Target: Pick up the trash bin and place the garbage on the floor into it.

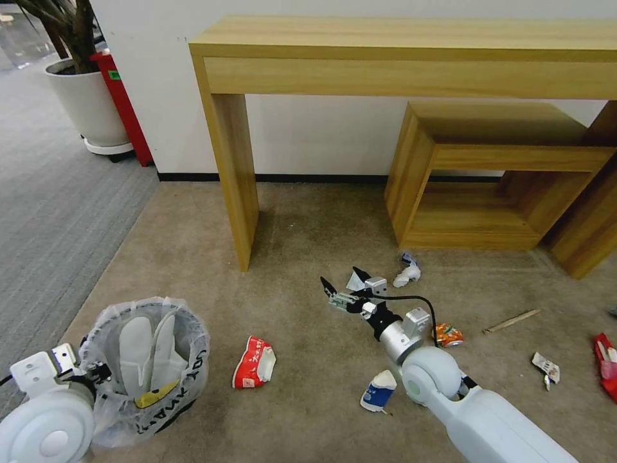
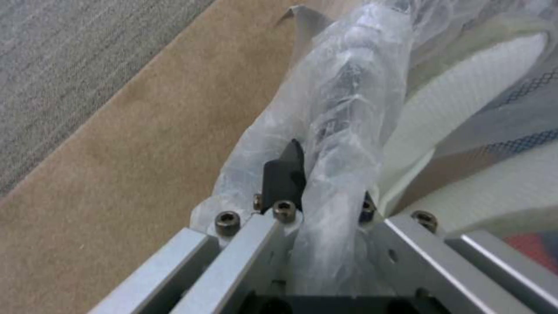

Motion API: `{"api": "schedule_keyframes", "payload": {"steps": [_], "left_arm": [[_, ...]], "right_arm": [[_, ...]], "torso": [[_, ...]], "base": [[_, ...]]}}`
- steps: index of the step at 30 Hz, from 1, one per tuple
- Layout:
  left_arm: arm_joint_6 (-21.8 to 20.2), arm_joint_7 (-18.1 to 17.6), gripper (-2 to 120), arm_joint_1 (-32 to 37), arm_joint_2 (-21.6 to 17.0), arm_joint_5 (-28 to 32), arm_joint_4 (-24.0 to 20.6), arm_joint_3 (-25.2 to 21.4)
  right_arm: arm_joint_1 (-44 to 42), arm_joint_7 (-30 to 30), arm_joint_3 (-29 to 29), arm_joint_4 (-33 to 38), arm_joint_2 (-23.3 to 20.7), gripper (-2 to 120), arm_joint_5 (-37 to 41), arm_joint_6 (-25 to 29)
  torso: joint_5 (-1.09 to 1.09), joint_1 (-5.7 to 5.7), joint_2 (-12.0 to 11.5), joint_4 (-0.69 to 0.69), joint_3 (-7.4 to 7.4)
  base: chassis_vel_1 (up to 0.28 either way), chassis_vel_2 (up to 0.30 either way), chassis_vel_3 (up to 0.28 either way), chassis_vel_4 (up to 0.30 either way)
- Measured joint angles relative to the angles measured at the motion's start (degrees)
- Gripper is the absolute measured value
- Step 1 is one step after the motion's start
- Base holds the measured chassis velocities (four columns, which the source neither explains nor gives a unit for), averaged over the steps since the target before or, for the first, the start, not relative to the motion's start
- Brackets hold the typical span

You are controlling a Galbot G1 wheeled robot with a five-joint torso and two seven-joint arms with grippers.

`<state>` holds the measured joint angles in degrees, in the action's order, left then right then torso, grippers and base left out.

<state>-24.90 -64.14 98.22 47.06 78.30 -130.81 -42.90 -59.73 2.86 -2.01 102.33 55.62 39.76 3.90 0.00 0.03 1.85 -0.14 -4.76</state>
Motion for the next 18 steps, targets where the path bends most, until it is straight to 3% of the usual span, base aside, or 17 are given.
{"api": "schedule_keyframes", "payload": {"steps": [7, 14, 17, 18], "left_arm": [[0.0, 0.5, 1, -0.5, 0.1, -0.5, 0.3, 0.6], [0.2, 0.7, 1, -0.6, 0.5, -0.8, 0.6, 0.5], [0.3, 0.7, 1, 0.0, 0.5, -0.8, 0.4, -0.1], [0.3, 0.7, 1, 0.0, 0.5, -0.8, 0.4, -0.1]], "right_arm": [[1.2, 0.0, -1.6, -0.9, -0.2, 100, 0.3, -1.1], [5.7, 6.8, -11.5, -2.0, 1.1, 100, 1.8, -9.9], [8.3, 15.3, -16.9, -2.2, 3.9, 100, 6.4, -16.9], [8.3, 15.3, -16.9, -2.2, 3.9, 100, 6.4, -16.9]], "torso": [[0.00, 0.00, 0.0, 0.00, -0.01], [-0.01, 0.00, 0.0, 0.00, -0.01], [-0.01, 0.00, 0.0, 0.01, -0.01], [-0.01, 0.00, 0.0, 0.01, -0.01]], "base": [[0.022, -0.022, -0.024, 0.024], [0.000, 0.000, 0.000, 0.000], [0.000, 0.000, 0.000, 0.000], [0.000, 0.000, 0.000, 0.000]]}}
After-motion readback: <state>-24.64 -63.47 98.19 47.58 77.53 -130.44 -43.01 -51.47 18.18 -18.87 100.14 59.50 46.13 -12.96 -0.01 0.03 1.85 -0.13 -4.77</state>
